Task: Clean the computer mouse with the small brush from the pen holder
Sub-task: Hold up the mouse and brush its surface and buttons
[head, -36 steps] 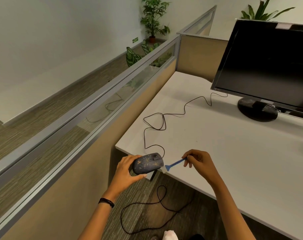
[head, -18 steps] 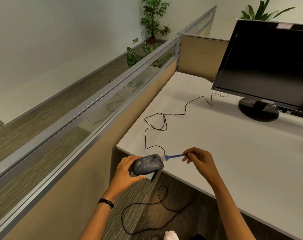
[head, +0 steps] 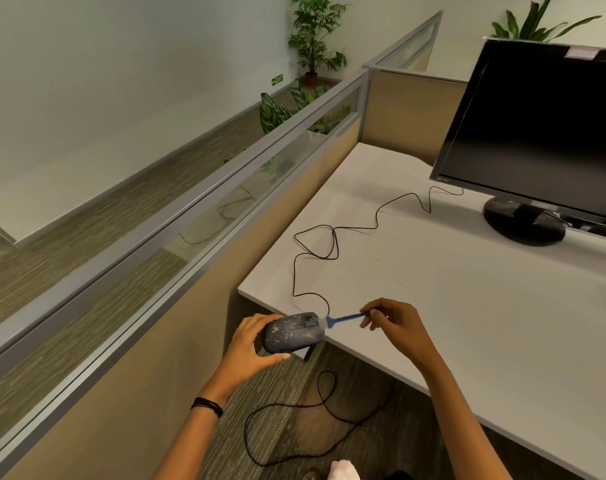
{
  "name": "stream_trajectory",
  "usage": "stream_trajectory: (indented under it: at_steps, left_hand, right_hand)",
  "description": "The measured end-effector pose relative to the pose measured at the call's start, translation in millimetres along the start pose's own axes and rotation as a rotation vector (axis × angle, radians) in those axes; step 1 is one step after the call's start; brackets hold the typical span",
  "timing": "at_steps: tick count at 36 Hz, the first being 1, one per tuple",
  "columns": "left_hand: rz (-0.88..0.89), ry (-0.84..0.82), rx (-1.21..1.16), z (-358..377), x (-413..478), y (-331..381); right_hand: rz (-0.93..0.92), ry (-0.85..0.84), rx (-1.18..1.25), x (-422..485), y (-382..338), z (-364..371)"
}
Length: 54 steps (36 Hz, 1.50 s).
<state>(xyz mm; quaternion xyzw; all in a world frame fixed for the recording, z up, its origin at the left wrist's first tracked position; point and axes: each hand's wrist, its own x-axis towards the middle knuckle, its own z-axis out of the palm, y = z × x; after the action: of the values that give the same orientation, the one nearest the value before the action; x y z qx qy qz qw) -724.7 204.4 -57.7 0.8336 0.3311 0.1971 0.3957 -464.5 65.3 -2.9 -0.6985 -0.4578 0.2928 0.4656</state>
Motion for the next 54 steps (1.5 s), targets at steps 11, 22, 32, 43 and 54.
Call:
stream_trajectory:
  at_steps: [11, 22, 32, 43, 54]
  left_hand:
    - [-0.014, -0.016, -0.017, -2.6, -2.8, -5.2]
    - [0.012, -0.016, 0.012, -3.2, -5.1, -4.1]
    - [-0.015, -0.02, -0.008, -0.1, -10.2, -6.6]
    - [-0.02, -0.022, -0.01, 0.2, -9.1, -6.3]
    - [-0.007, -0.008, -0.015, 1.9, -8.9, -5.4]
  right_hand:
    - [-0.073, 0.004, 0.024, 1.0, -5.2, 6.8]
    - [-0.141, -0.1, -0.123, 1.2, -11.6, 17.0]
    - [-0.175, -0.03, -0.092, 0.5, -20.4, 12.6]
    - [-0.127, 0.036, -0.118, -0.5, -14.2, 10.2]
    - [-0.083, -0.013, -0.146, -2.1, -12.5, 7.5]
